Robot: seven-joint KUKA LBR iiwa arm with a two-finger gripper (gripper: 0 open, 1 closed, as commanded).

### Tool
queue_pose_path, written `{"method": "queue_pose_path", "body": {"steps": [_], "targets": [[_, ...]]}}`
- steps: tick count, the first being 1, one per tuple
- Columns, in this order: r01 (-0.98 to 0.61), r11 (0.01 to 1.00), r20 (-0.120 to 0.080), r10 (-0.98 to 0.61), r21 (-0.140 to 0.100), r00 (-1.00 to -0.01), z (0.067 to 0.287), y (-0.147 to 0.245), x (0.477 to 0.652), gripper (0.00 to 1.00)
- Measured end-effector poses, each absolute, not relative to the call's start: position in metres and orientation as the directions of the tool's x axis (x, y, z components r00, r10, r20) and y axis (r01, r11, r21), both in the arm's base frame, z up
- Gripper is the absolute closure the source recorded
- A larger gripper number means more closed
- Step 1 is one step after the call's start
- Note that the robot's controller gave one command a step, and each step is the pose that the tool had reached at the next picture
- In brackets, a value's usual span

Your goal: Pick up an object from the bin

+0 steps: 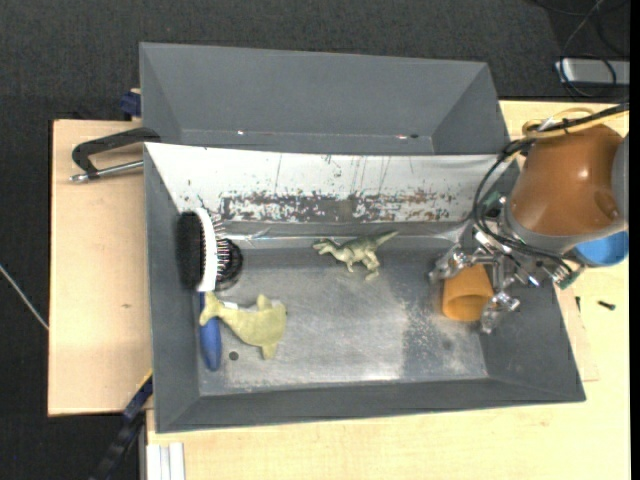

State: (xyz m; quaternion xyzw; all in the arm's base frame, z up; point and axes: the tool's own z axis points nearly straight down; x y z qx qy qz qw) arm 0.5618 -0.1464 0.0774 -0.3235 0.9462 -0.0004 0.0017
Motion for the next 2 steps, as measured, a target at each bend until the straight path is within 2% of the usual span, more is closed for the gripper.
{"method": "queue_pose_path", "body": {"steps": [1, 2], "targets": [[-0.614, 0.790, -0.011, -0.614, 0.002, -0.789, 0.079, -0.142, 0.564, 1.00], [-0.805, 0.593, -0.007, -0.805, -0.012, -0.593, 0.227, -0.151, 0.568, 1.00]]}}
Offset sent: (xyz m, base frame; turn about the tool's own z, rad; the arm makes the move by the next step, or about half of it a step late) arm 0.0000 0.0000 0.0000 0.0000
